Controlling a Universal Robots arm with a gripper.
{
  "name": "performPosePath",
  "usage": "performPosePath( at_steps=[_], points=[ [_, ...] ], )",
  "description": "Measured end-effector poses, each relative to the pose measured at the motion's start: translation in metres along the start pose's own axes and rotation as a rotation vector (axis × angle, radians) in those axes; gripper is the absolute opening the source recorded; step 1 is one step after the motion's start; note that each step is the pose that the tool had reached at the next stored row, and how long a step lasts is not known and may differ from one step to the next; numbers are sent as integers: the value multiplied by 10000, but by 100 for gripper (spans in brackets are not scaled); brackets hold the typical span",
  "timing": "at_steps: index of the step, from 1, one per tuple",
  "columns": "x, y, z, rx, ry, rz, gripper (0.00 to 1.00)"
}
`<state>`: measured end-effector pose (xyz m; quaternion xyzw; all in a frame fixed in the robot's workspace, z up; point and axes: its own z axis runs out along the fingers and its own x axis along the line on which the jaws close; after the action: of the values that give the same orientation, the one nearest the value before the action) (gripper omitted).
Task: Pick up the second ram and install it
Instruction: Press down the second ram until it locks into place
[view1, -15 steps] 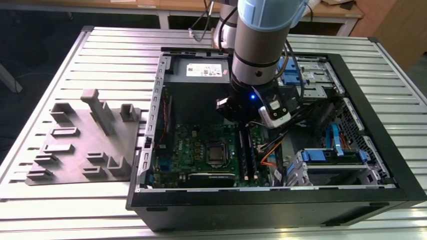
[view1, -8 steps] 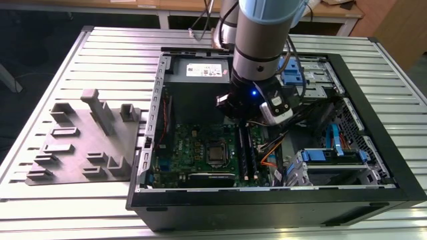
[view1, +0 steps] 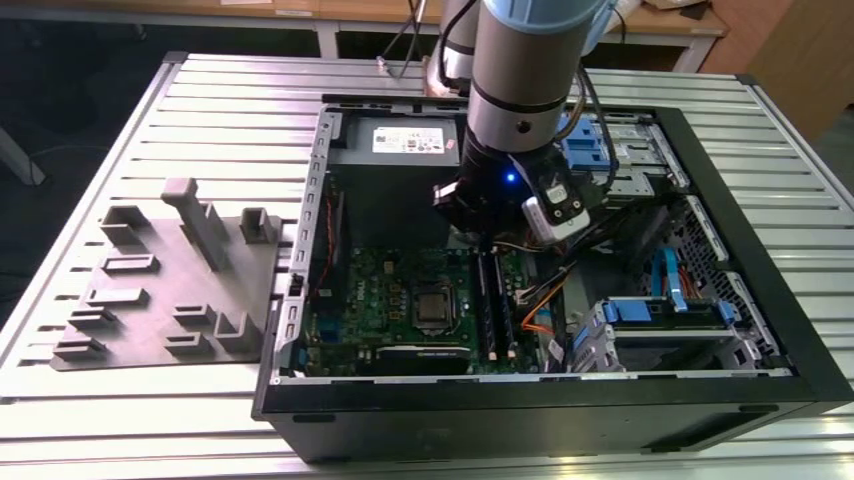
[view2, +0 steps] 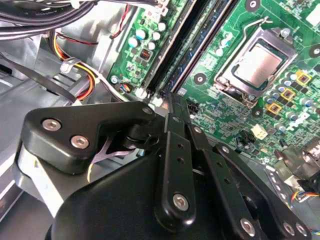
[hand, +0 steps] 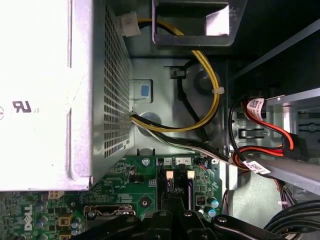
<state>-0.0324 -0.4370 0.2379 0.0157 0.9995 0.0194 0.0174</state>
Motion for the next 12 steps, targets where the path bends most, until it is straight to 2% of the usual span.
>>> performPosePath(
  at_steps=[5,12],
  points=[
    [-2,-40,-3,3,1,-1,7],
    [-8,-216,-9,2,1,0,7]
  ],
)
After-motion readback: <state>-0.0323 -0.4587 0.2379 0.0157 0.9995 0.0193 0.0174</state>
